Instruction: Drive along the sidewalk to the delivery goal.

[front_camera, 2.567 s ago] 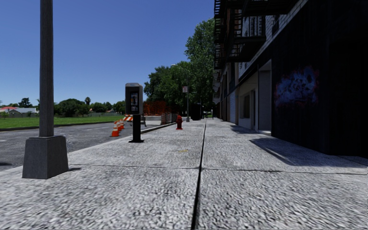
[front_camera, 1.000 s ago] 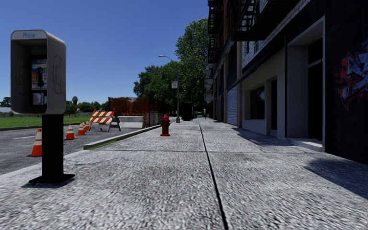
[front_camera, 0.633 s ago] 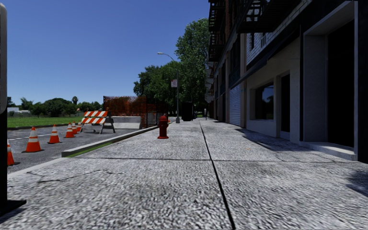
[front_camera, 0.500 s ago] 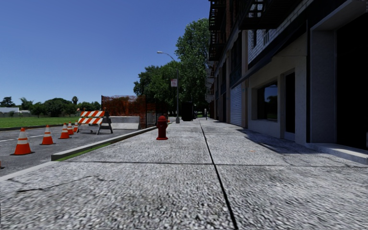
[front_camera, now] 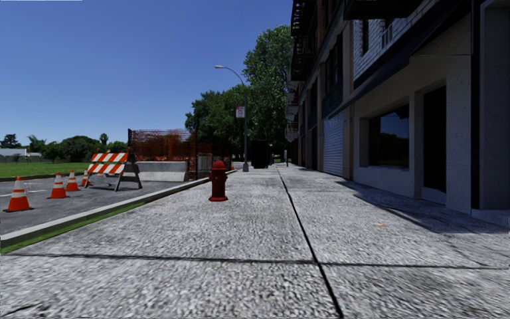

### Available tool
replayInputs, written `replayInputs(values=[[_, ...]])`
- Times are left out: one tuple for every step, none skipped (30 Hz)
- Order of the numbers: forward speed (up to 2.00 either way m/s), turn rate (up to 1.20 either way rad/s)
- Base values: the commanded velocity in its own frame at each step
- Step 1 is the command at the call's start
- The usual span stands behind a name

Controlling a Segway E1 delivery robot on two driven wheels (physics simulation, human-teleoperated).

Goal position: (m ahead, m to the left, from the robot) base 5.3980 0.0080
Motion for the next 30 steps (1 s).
replayInputs(values=[[2.0,0.0],[2.0,0.0],[2.0,0.0],[2.0,0.0],[2.0,0.0],[2.0,0.0],[2.0,0.0],[2.0,0.0],[2.0,0.0],[2.0,0.0],[2.0,0.0],[2.0,0.0],[2.0,0.0],[2.0,0.0],[2.0,0.0],[2.0,0.0],[2.0,0.0],[2.0,-0.01],[2.0,-0.09],[2.0,-0.09],[2.0,-0.13],[2.0,-0.14],[2.0,-0.14],[2.0,-0.14],[2.0,-0.13],[2.0,-0.04],[2.0,-0.04],[2.0,0.0],[2.0,0.0],[2.0,0.0]])
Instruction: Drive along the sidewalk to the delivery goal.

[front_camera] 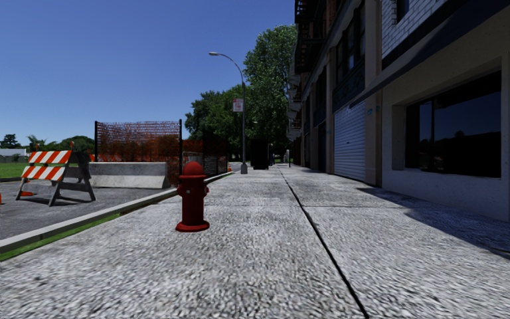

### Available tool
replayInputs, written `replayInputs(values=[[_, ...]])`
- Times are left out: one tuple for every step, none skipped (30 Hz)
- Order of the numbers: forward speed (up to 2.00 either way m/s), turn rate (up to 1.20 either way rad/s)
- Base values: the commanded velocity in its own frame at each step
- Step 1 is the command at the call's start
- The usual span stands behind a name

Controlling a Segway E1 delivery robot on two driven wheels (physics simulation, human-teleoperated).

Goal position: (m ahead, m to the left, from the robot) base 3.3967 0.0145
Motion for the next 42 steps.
replayInputs(values=[[2.0,0.0],[2.0,0.0],[2.0,0.0],[2.0,0.0],[2.0,0.0],[2.0,0.0],[1.82,-0.32],[1.82,-0.32],[1.79,-0.37],[1.78,-0.39],[1.78,-0.39],[1.77,-0.39],[1.77,-0.39],[1.77,-0.39],[1.77,-0.39],[1.77,-0.39],[1.77,-0.39],[1.77,-0.38],[1.77,-0.38],[1.77,-0.38],[1.77,-0.38],[1.77,-0.29],[1.77,-0.29],[1.77,-0.12],[1.77,0.0],[1.77,0.0],[1.77,0.0],[1.77,0.0],[1.77,0.0],[1.77,0.0],[1.76,0.0],[1.75,0.0],[1.75,0.0],[1.73,0.0],[1.71,0.0],[1.71,0.0],[1.71,0.0],[1.69,0.0],[1.68,0.0],[1.68,0.0],[1.68,0.0],[1.68,0.0]])
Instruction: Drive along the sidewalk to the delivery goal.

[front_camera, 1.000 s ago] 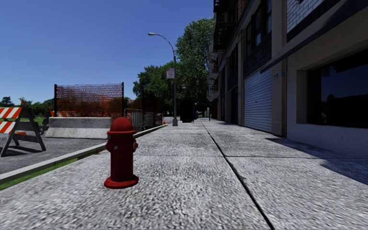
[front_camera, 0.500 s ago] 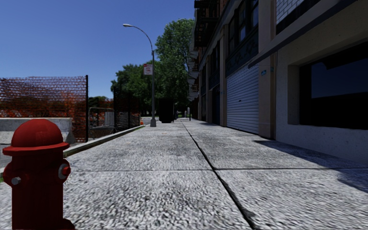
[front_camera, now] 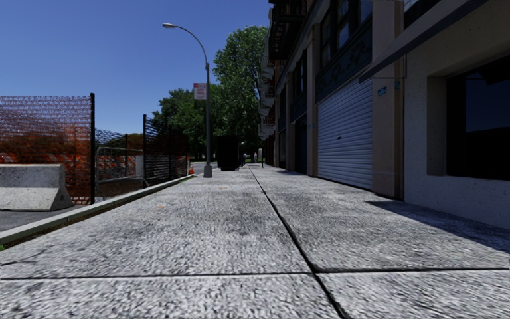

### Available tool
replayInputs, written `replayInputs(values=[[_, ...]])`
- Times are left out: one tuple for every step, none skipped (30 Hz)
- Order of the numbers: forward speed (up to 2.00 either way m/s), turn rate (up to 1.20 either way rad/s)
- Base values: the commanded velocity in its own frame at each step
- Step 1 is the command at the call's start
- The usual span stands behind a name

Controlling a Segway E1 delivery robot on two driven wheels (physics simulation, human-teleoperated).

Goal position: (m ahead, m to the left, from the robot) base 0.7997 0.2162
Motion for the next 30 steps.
replayInputs(values=[[1.67,0.0],[1.67,0.0],[1.63,0.0],[1.58,0.0],[1.5,0.0],[1.5,0.0],[1.45,0.0],[1.28,0.0],[0.06,0.0],[0.06,0.0],[0.0,0.0],[0.0,0.0],[0.0,0.0],[0.0,0.0],[0.0,0.0],[0.0,0.0],[0.0,0.0],[0.0,0.0],[0.0,0.0],[0.0,0.0],[0.0,0.0],[0.0,0.0],[0.0,0.0],[0.0,0.0],[0.0,0.0],[0.0,0.0],[0.0,0.0],[0.0,0.0],[0.0,0.0],[0.0,0.0]])
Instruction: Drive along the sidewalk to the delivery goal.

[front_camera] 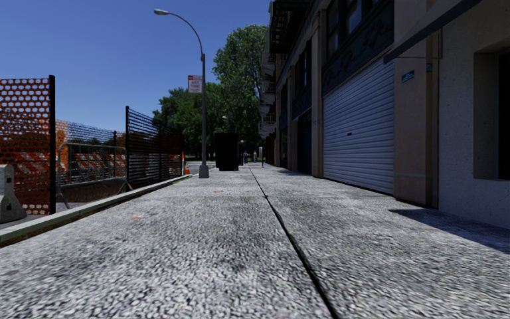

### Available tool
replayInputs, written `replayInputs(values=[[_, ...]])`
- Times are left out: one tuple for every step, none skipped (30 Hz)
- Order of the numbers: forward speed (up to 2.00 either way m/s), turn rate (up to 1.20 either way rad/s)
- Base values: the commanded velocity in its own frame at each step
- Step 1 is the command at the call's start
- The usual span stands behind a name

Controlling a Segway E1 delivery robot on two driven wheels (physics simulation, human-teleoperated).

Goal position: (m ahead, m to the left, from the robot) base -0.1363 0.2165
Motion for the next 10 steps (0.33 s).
replayInputs(values=[[0.0,0.0],[0.0,0.0],[0.0,0.0],[0.0,0.0],[0.0,0.0],[0.0,0.0],[0.0,0.0],[0.0,0.0],[0.0,0.0],[0.0,0.0]])
